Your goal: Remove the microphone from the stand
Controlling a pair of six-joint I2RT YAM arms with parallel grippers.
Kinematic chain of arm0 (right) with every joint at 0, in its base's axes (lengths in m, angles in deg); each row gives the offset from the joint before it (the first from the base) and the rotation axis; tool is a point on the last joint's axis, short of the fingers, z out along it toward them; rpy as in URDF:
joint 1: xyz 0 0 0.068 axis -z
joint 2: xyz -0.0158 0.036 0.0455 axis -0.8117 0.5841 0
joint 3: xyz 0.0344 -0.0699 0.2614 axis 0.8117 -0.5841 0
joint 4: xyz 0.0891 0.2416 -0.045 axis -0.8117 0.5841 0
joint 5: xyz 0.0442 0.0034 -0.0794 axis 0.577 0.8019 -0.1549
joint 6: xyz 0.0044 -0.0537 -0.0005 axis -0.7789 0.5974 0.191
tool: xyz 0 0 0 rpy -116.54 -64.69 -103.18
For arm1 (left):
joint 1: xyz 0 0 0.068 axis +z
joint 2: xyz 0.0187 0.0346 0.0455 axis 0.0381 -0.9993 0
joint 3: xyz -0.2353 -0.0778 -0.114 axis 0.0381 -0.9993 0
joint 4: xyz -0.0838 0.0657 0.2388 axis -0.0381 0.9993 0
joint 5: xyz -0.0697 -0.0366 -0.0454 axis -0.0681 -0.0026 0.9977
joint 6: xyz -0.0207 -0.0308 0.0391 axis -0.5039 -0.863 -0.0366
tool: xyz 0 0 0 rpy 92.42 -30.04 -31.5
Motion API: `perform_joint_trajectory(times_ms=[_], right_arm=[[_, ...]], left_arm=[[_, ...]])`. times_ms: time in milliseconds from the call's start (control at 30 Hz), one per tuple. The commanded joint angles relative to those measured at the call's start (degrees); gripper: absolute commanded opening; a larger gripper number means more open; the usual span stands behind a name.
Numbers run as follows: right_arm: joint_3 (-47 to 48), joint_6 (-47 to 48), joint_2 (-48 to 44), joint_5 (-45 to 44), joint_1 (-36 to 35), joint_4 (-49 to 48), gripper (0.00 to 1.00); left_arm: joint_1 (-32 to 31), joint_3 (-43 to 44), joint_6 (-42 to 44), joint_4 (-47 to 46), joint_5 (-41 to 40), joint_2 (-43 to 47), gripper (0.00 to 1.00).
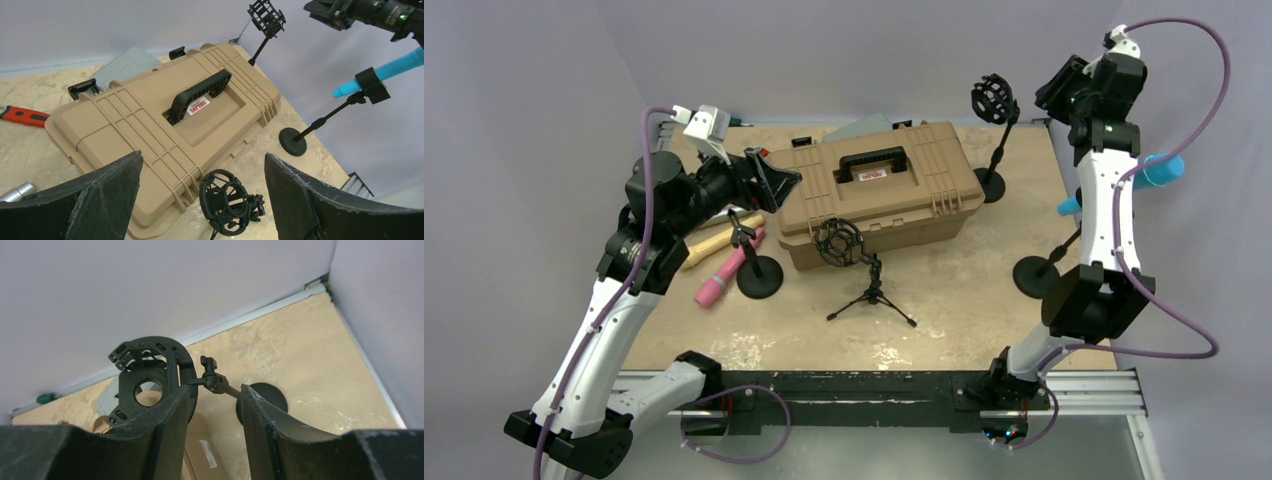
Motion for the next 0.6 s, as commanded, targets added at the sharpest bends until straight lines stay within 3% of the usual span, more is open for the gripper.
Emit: perform_joint_trajectory(times_ms=[0,567], right_arm=[[1.1,-0.6,3.9,7.0,-0.2,-1.3,0.42],[-0.4,0.0,7.5,7.5,-0.2,-2.6,0.46]], left_arm=[[-0.4,0.1,1.4,-1.6,0.8,0.1,0.89],[-0.4,0.1,1.7,-1.4,0.8,0.2,0.89]])
